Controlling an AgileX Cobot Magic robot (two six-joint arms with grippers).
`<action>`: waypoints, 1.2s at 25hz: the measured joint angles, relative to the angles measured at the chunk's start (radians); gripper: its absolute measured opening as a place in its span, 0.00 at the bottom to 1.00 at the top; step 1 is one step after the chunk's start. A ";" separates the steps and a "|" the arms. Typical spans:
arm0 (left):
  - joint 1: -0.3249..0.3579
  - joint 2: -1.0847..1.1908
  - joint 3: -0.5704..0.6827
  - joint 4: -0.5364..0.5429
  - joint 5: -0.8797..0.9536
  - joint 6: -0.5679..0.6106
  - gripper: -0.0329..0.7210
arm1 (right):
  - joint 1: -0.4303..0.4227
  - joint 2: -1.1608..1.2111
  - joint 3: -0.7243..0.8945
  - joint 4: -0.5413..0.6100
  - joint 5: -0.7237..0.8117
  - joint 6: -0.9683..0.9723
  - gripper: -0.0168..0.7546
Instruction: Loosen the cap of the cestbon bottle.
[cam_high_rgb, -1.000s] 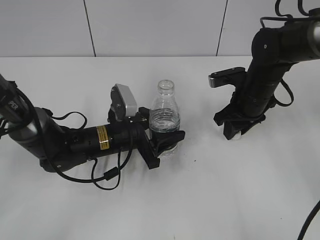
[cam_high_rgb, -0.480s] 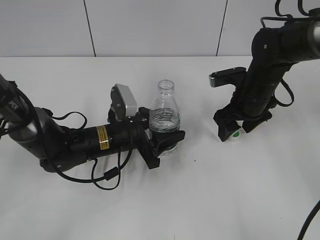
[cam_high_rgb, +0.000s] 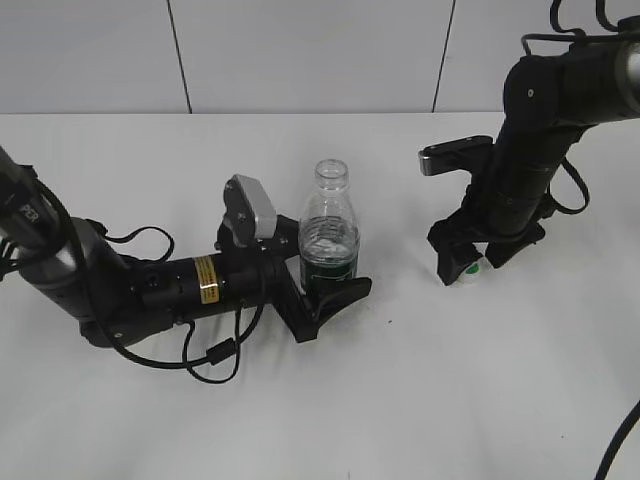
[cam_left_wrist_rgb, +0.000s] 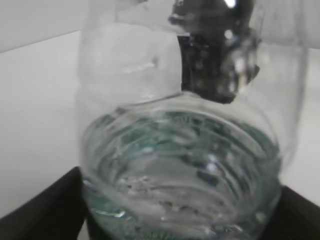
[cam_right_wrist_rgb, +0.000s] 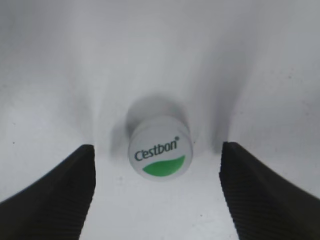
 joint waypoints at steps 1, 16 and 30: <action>0.000 -0.001 0.000 0.000 0.000 -0.017 0.81 | 0.000 0.000 0.000 0.000 0.007 0.001 0.78; 0.000 -0.138 0.000 0.003 0.000 -0.245 0.83 | 0.000 0.000 0.000 -0.002 0.025 0.001 0.78; 0.000 -0.404 0.001 0.004 0.008 -0.436 0.83 | 0.000 -0.007 0.000 0.022 0.087 0.001 0.78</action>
